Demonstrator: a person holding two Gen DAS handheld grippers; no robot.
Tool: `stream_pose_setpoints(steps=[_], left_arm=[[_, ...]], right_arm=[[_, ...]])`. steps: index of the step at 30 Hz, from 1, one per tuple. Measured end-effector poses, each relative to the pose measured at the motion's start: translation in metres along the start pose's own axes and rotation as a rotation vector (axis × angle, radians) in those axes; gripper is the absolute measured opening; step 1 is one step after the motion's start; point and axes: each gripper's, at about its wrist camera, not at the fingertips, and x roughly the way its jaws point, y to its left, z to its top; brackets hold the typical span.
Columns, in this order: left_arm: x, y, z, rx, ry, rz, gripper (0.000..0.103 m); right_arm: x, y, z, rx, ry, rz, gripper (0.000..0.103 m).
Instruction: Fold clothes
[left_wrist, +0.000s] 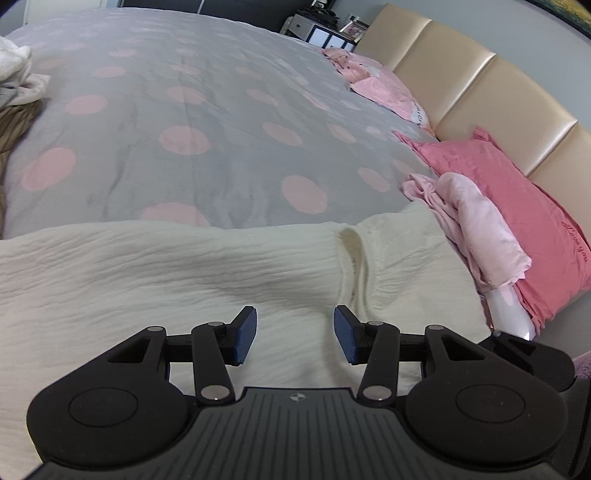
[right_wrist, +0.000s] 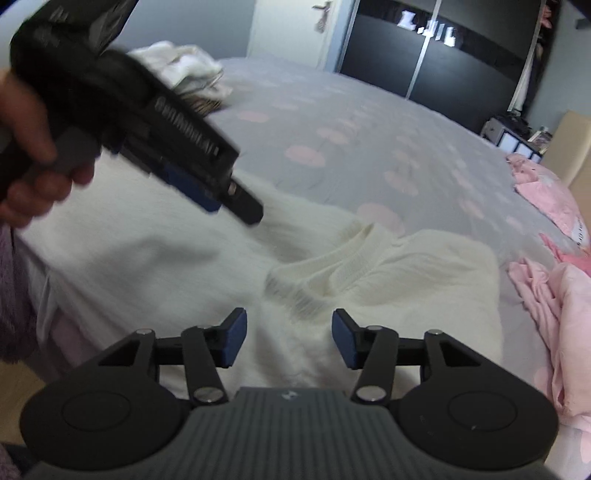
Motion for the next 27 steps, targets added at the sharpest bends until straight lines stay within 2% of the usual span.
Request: stream_pose_setpoints(steps=[2, 4, 8, 10, 11, 12, 14, 17, 22, 27], left_arm=[[0.006, -0.006, 0.002, 0.002, 0.011, -0.034, 0.044], [0.013, -0.012, 0.004, 0.003, 0.023, -0.059, 0.044], [0.028, -0.017, 0.004, 0.001, 0.061, -0.039, 0.044], [0.034, -0.018, 0.005, 0.005, 0.081, -0.039, 0.044], [0.036, -0.019, 0.005, 0.010, 0.084, -0.038, 0.044], [0.037, -0.019, 0.005, 0.011, 0.085, -0.038, 0.044], [0.038, -0.017, 0.005, 0.006, 0.085, -0.038, 0.044], [0.037, -0.015, 0.007, -0.002, 0.072, -0.043, 0.044], [0.043, -0.015, 0.011, -0.021, 0.074, -0.046, 0.044], [0.050, -0.021, 0.011, 0.006, 0.103, -0.036, 0.048]], right_arm=[[0.005, -0.009, 0.003, 0.036, 0.003, -0.020, 0.039], [0.013, -0.016, 0.004, 0.074, 0.022, -0.012, 0.039], [0.031, -0.022, 0.006, 0.141, 0.066, 0.034, 0.041], [0.040, -0.021, 0.006, 0.145, 0.079, 0.039, 0.037], [0.044, -0.021, 0.006, 0.144, 0.085, 0.042, 0.024], [0.045, -0.021, 0.007, 0.145, 0.083, 0.044, 0.018], [0.043, -0.021, 0.008, 0.148, 0.064, 0.049, 0.015], [0.037, -0.013, 0.011, 0.105, 0.039, 0.071, 0.014], [0.048, 0.003, 0.005, 0.025, 0.078, 0.082, 0.014], [0.050, 0.010, 0.003, -0.006, 0.077, 0.077, 0.015]])
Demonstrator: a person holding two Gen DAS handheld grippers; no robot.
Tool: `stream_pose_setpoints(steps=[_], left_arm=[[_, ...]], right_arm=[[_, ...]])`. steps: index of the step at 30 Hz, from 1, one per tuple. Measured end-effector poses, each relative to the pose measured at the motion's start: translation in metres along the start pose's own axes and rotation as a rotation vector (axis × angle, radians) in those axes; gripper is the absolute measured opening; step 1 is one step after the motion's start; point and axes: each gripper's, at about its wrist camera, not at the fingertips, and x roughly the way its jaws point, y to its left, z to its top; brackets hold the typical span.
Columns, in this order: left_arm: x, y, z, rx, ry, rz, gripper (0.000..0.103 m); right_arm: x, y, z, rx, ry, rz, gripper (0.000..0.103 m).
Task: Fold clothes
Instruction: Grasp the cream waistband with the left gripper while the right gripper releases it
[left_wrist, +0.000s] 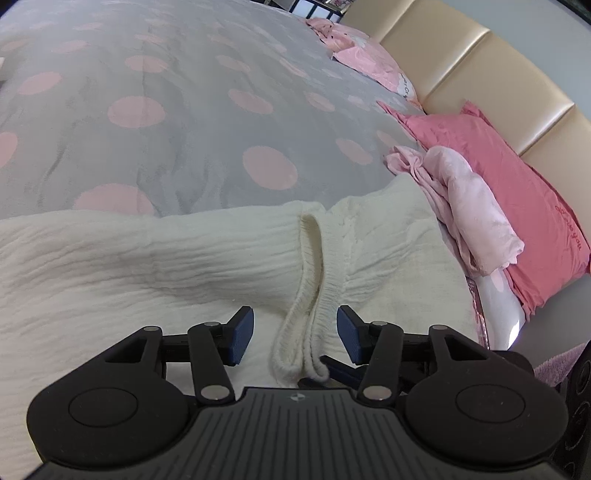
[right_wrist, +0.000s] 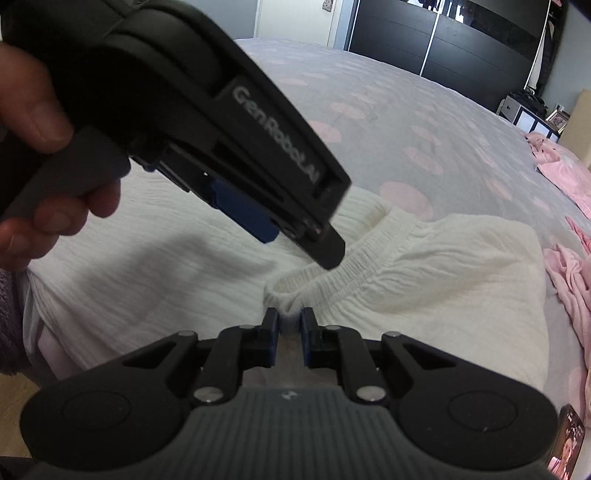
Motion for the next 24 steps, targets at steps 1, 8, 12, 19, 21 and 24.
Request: stream_pose_setpoints(steps=[1, 8, 12, 19, 21, 24], left_arm=[[0.001, -0.001, 0.000, 0.008, 0.007, 0.004, 0.048], [0.009, -0.009, -0.006, 0.054, 0.031, 0.018, 0.052], [0.015, -0.011, -0.008, 0.064, 0.047, 0.011, 0.053], [0.033, -0.013, -0.008, 0.083, 0.082, 0.024, 0.054], [0.035, -0.014, -0.008, 0.095, 0.078, 0.012, 0.053], [0.036, -0.018, -0.009, 0.125, 0.082, 0.032, 0.036]], right_arm=[[0.000, 0.000, 0.000, 0.001, 0.000, 0.000, 0.015], [-0.001, 0.003, -0.002, -0.011, -0.002, 0.003, 0.015], [-0.001, 0.004, -0.003, -0.015, -0.004, 0.006, 0.015], [-0.001, 0.004, -0.004, -0.015, -0.007, 0.009, 0.015], [-0.002, 0.003, -0.005, -0.013, -0.009, 0.011, 0.015], [-0.002, 0.003, -0.006, -0.010, -0.011, 0.014, 0.015]])
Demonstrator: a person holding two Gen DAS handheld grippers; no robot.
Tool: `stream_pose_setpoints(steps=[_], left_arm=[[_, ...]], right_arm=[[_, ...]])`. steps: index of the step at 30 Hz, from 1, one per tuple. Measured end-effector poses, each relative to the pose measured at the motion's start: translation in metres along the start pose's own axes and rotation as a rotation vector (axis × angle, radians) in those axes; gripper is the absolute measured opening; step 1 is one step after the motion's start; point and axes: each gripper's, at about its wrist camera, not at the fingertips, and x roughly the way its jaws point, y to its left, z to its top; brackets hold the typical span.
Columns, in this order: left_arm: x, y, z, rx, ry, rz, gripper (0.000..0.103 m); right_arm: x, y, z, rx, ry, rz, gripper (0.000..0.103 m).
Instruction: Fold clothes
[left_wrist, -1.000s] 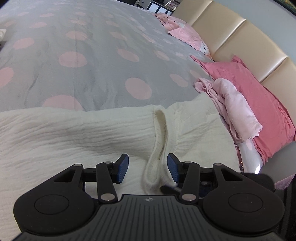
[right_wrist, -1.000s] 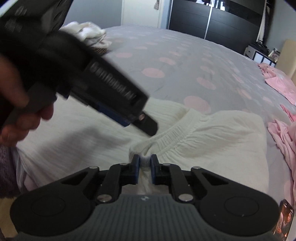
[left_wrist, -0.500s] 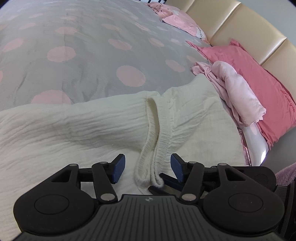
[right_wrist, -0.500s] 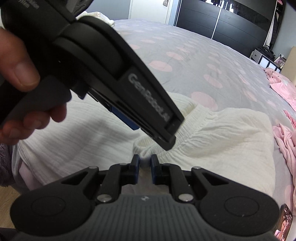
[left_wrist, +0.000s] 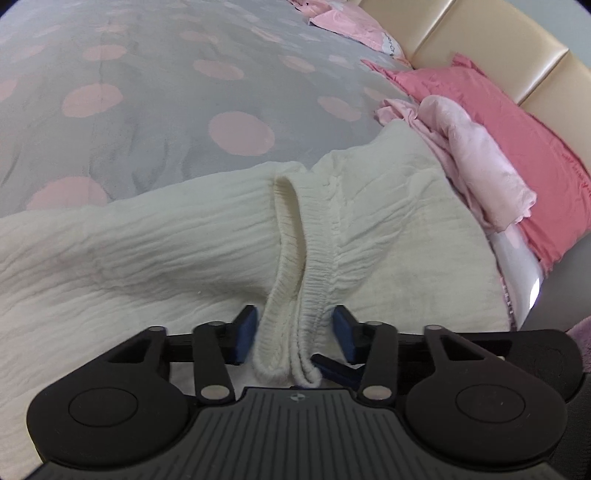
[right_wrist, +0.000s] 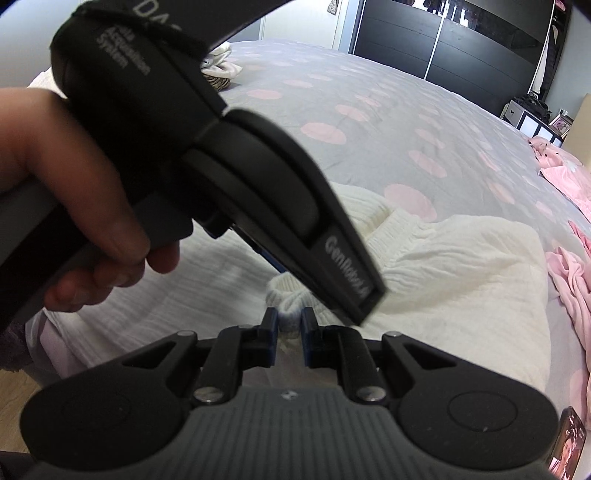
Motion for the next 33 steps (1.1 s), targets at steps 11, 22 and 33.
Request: stream_pose_setpoints(steps=[11, 22, 33], left_arm=[[0.002, -0.007, -0.005, 0.021, 0.013, 0.003, 0.025], [-0.015, -0.011, -0.013, 0.078, -0.040, 0.015, 0.013], [-0.033, -0.038, -0.023, 0.167, -0.078, 0.120, 0.013]], right_arm=[[0.000, 0.002, -0.003, -0.010, 0.006, 0.017, 0.023], [-0.013, 0.007, -0.002, -0.050, -0.011, 0.013, 0.049], [-0.029, 0.002, -0.007, -0.074, -0.012, -0.013, 0.058]])
